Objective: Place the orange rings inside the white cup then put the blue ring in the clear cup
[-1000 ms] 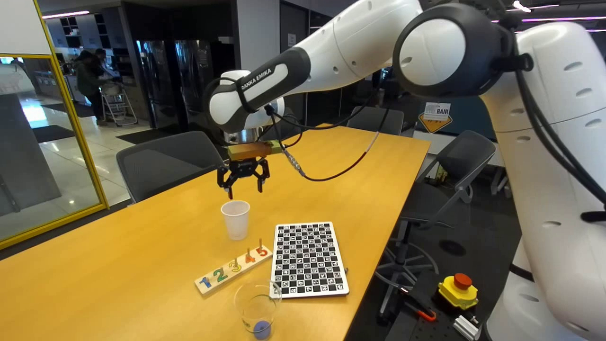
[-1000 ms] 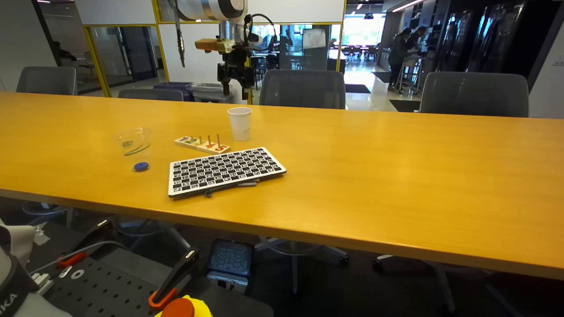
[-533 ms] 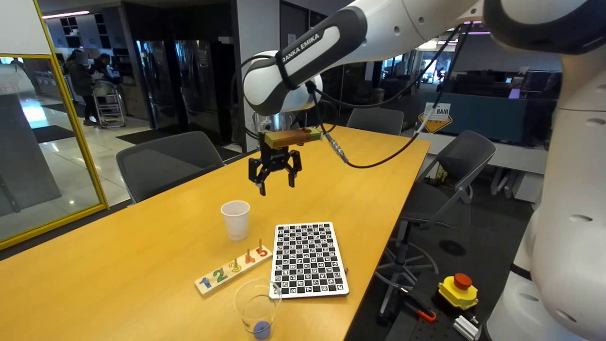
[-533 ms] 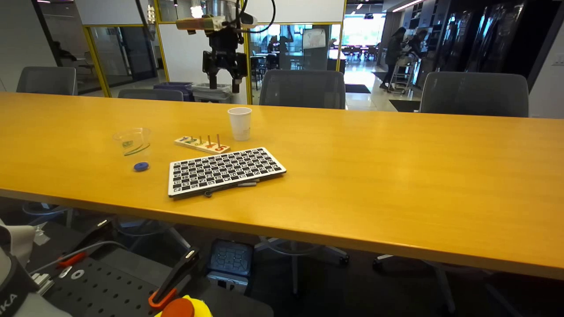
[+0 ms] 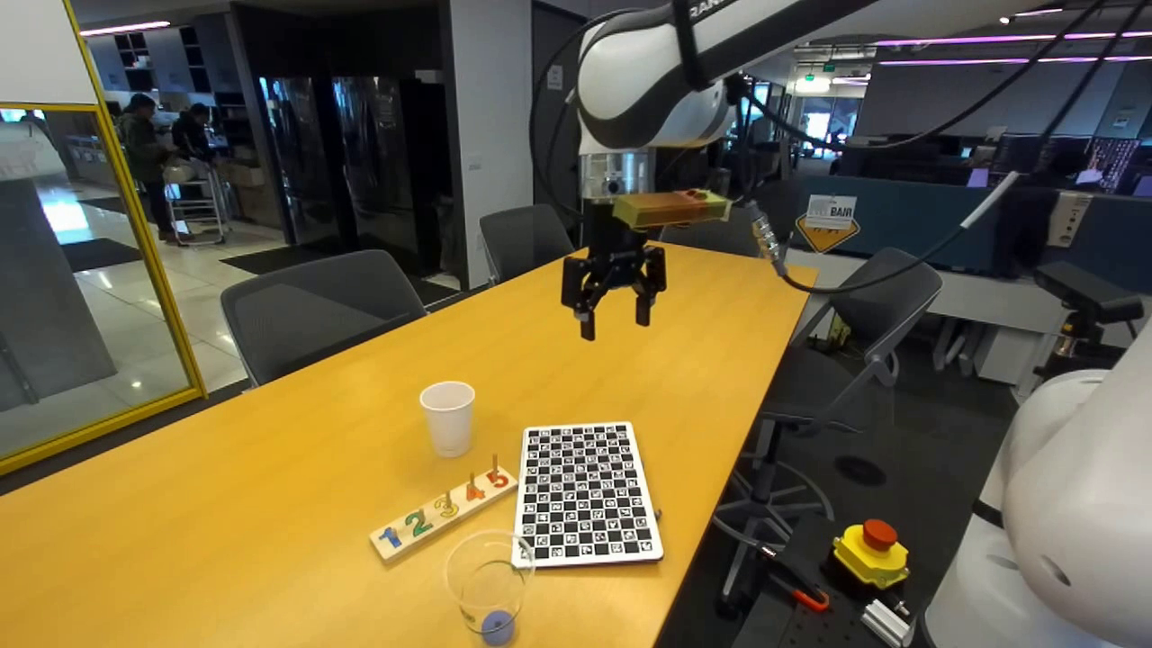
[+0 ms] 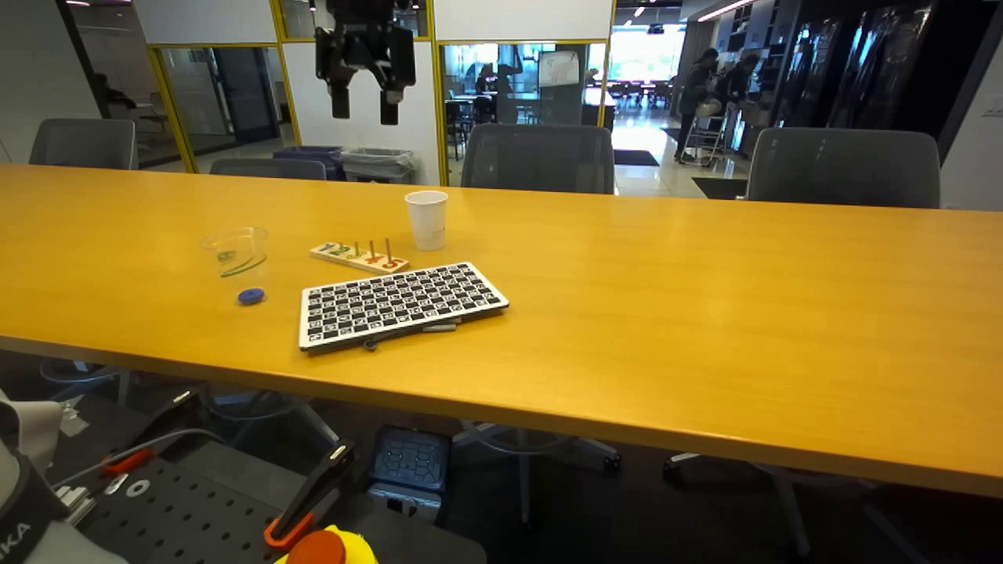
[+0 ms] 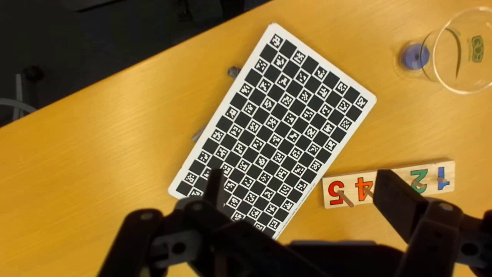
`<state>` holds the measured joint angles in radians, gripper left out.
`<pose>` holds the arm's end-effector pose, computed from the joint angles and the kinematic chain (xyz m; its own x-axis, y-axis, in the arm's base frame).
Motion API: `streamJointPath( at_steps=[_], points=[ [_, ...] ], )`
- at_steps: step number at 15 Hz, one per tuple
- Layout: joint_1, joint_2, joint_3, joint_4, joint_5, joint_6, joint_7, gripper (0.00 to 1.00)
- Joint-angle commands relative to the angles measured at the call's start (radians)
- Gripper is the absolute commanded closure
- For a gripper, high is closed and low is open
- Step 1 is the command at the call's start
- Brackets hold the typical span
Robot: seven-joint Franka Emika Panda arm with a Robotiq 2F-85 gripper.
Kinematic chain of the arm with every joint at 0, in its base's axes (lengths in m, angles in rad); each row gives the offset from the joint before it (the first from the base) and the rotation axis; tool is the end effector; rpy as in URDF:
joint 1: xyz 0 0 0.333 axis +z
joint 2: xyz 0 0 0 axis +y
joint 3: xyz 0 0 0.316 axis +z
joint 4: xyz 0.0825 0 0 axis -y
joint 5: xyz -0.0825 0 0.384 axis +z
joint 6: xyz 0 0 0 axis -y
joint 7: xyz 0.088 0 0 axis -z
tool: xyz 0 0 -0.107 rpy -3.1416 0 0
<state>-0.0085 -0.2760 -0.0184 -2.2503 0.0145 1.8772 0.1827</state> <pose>0.4559 -0.0115 0.4696 0.9725 -0.2110 -0.0988 -0.2121 -0.9772 -0.0004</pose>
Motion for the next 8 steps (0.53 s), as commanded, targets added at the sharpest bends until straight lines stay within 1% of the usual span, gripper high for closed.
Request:
streamJointPath(
  at_steps=[1,5,8],
  points=[
    [-0.025,-0.219,-0.013,-0.138,-0.008,-0.028,-0.062,0.0],
    [-0.043,-0.349,-0.017,-0.226,-0.021,-0.035,-0.094,0.0],
    [-0.048,-0.404,-0.021,-0.264,-0.027,-0.047,-0.122,0.0]
  ],
)
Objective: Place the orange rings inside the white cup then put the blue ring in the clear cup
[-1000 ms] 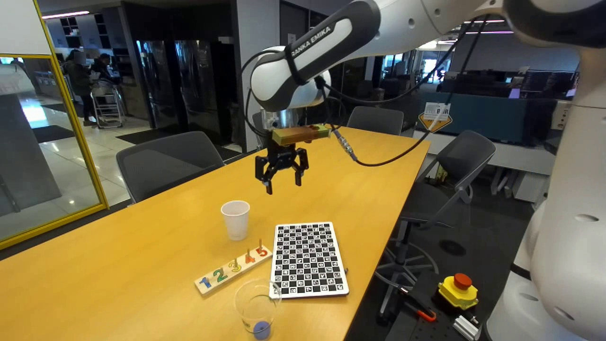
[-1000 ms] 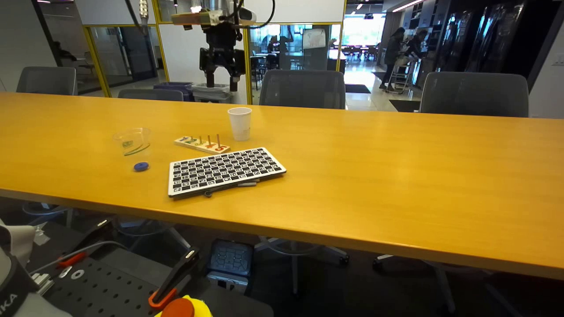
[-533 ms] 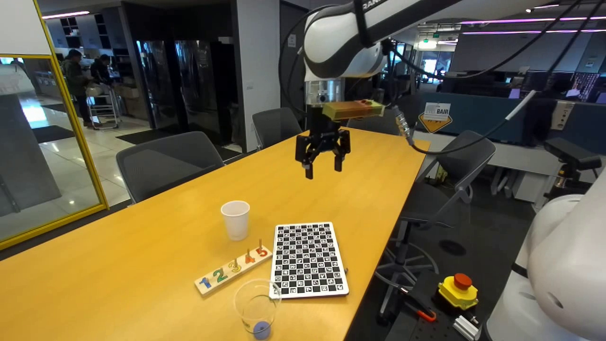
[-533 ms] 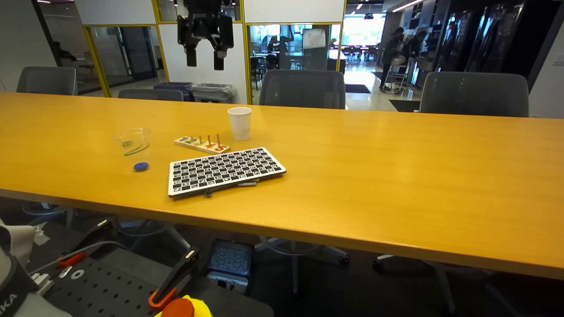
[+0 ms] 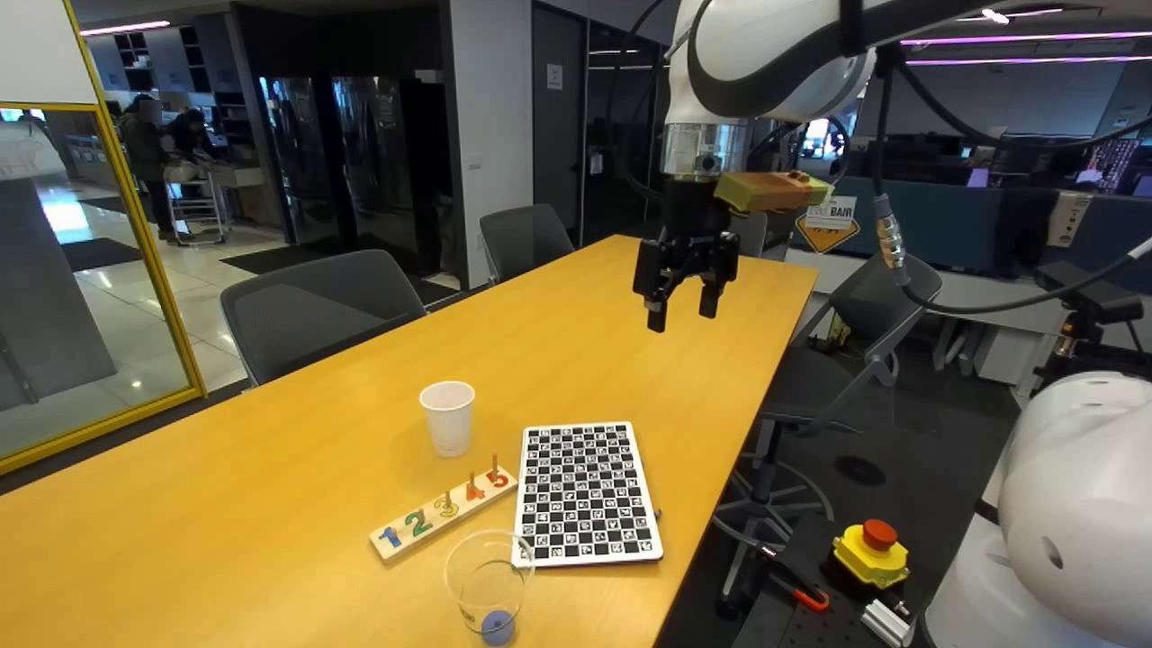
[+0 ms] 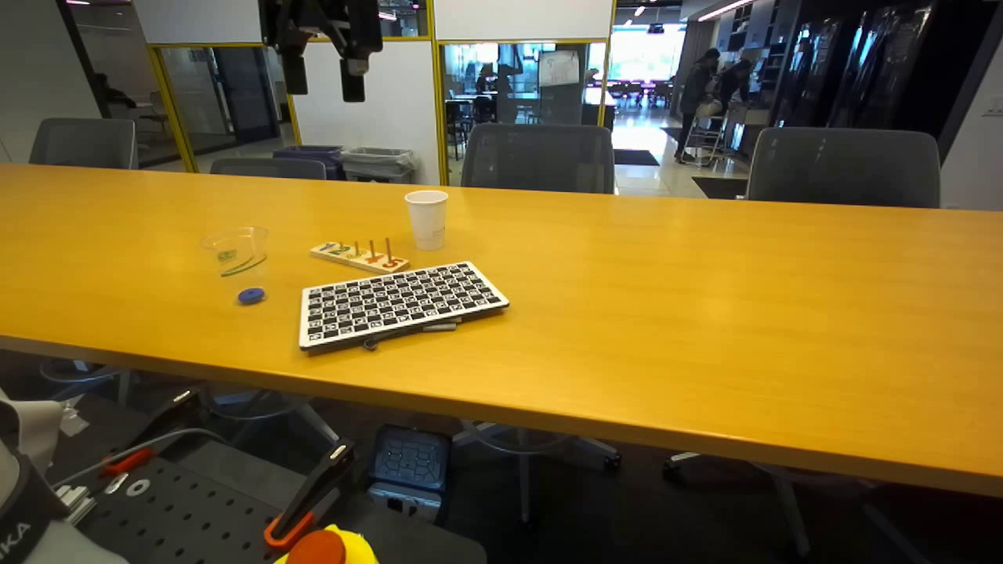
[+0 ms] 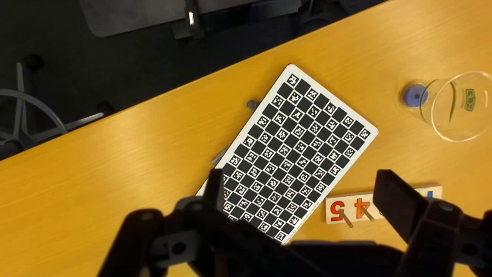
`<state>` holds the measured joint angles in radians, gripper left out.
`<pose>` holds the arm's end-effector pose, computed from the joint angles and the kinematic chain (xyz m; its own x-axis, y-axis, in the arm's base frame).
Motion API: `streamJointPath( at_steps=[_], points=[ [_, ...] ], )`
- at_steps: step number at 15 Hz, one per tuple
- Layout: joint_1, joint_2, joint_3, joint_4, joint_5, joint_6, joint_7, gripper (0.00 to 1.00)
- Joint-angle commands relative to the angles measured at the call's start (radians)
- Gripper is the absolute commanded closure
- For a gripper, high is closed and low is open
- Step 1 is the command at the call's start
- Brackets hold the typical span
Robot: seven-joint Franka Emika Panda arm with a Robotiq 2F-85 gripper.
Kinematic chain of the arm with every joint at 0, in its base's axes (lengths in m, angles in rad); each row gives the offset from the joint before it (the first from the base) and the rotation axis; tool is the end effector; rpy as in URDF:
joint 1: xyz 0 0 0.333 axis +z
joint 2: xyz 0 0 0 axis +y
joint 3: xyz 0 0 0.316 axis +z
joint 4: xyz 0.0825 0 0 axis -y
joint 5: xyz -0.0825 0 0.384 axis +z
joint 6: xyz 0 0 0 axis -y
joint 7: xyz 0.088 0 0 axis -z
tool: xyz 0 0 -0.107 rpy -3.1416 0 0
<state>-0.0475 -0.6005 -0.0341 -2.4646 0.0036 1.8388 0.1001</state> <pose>0.3650 -0.0306 0.4990 0.9841 -0.1752 -0.0277 -0.1758 -0.9842 -0.0200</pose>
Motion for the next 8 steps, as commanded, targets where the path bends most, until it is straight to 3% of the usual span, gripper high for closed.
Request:
streamJointPath(
  at_steps=[1,8],
  points=[
    [-0.01,-0.093,-0.009,-0.061,-0.015,-0.01,-0.05,0.0],
    [-0.01,-0.079,0.0,-0.064,0.001,-0.006,-0.033,0.0]
  ],
)
